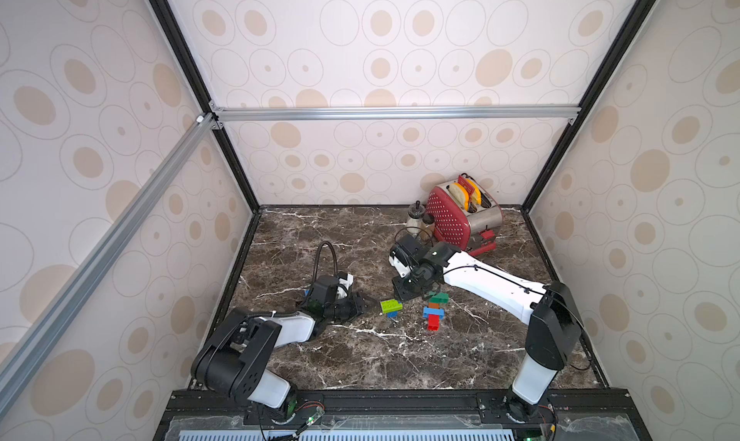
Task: Assemble the letter f with lego
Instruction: Assemble the lego brick with the lego brick.
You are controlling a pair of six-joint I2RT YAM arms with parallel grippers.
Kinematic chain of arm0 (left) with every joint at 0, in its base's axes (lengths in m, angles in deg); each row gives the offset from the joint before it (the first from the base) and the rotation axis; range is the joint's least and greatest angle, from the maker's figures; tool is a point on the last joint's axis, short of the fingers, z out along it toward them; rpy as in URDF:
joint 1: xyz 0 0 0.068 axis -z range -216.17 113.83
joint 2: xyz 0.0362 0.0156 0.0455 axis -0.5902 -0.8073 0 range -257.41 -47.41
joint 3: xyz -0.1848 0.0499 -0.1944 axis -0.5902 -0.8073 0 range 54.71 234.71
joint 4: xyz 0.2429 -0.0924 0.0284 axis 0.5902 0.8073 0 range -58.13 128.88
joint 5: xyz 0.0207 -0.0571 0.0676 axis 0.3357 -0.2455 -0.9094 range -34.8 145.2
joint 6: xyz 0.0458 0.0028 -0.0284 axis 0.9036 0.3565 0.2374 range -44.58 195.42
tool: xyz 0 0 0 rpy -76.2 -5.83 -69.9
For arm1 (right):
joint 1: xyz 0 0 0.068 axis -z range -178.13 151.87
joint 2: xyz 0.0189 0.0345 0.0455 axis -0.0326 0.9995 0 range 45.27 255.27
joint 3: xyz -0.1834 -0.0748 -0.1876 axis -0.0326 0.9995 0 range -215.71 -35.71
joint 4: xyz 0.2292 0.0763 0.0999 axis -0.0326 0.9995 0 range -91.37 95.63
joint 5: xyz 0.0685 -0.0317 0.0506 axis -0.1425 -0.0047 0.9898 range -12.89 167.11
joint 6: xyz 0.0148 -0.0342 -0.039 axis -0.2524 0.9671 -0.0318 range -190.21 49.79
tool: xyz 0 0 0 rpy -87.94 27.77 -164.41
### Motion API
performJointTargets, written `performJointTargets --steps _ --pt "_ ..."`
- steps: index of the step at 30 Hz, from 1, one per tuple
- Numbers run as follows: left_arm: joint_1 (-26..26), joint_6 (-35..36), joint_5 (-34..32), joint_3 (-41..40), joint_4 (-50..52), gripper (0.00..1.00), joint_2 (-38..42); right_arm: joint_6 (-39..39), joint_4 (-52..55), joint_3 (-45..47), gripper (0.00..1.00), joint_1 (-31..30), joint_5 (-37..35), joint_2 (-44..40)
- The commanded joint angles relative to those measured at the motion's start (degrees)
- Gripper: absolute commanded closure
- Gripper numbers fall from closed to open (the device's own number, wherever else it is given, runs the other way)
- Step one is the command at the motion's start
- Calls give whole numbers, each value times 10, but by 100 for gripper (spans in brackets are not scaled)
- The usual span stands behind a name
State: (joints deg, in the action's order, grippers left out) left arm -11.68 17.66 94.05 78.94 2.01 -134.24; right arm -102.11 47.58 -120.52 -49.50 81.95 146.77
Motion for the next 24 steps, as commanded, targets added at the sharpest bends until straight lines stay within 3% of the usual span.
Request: performJointTargets --steps 1,24 --pt "3 -10 22 1 -79 55 -7 -8 5 -15 69 -4 -3 20" --pt "12 3 64 -22 -147 61 -25 -30 15 -57 70 -26 -21 84"
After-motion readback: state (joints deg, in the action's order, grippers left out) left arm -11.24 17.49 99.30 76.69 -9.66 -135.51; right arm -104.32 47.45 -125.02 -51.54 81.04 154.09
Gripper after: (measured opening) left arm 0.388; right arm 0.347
